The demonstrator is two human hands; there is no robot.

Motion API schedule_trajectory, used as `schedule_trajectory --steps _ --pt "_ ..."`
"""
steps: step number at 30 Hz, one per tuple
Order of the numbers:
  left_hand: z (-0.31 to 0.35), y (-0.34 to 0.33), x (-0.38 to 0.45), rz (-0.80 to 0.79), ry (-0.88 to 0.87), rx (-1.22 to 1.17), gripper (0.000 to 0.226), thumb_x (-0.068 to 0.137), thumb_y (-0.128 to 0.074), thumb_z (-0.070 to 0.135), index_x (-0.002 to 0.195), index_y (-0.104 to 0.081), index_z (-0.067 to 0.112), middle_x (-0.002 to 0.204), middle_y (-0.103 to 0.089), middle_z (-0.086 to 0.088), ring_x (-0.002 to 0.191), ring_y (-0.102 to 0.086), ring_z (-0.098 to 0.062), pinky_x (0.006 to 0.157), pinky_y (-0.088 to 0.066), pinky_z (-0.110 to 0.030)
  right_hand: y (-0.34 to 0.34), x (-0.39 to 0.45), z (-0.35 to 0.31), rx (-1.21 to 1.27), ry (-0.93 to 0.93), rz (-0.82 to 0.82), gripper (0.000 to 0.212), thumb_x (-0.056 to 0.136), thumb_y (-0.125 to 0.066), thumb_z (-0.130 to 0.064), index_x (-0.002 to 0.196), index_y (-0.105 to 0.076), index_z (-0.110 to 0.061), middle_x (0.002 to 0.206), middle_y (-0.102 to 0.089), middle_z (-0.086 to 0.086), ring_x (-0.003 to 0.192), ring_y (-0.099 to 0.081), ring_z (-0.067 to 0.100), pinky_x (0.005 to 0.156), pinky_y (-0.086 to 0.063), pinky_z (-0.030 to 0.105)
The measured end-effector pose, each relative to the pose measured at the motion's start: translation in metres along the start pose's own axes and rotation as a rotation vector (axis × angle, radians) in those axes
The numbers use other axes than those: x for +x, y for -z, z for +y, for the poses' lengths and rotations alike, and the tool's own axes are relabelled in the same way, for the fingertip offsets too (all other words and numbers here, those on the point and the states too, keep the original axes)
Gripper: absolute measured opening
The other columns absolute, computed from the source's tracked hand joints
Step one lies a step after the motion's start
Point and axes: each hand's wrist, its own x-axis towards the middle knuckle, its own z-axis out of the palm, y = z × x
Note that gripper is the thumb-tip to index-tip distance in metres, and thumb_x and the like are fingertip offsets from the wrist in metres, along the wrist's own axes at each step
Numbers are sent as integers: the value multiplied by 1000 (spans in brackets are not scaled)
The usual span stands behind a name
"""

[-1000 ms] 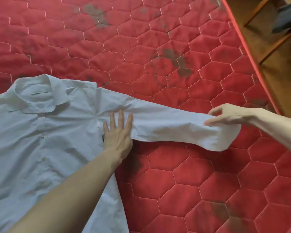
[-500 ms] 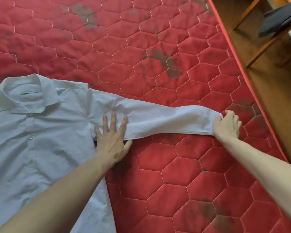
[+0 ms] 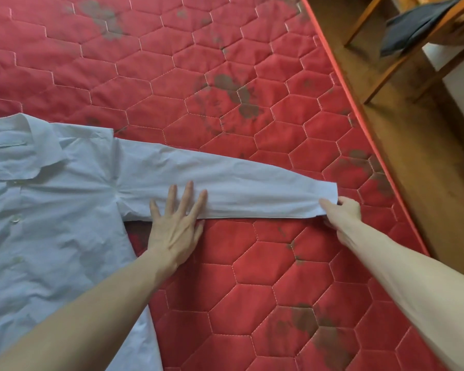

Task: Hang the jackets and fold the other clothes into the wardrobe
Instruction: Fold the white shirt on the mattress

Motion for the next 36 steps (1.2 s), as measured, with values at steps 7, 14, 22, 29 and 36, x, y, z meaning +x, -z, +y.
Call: schedule_trajectory --steps 7,14,22,29,36 --pt "-6 12 -2 -111 -45 -139 65 107 -29 52 164 -6 31 174 9 1 160 10 -33 124 -15 -63 -18 -43 -12 -30 35 35 27 96 -58 -26 108 -65 -3 107 -70 19 96 -68 42 92 -57 57" --pt "-34 21 -15 -95 -44 -426 66 104 -47 33 164 -24 19 174 -13 -6 160 -10 -25 129 -16 -39 -73 -125 -75 -368 374 132 37 106 -45 -30 120 -58 2 126 -58 22 121 -51 42 94 -42 49" --pt "-111 43 -67 174 385 -1029 40 102 -45 16 140 -60 17 142 -63 -2 127 -60 -23 108 -46 -39 -202 -264 -147 -363 829 -107 35 107 -46 -33 136 -54 -16 73 -65 0 75 -61 32 67 -45 42" --pt "-261 30 -143 232 512 -1225 29 107 -41 21 116 -68 22 117 -72 1 108 -69 -21 100 -53 -44 -320 -396 -168 -309 972 -299 22 107 -48 -26 119 -62 -16 78 -67 10 80 -65 37 68 -49 44" --pt "-360 28 -175 396 785 -1699 42 109 -39 49 117 -64 16 115 -72 -7 103 -71 -21 94 -57 -42 -405 -488 -179 -404 1127 -299 28 111 -40 -28 130 -58 -18 92 -74 15 86 -67 40 65 -44 42"
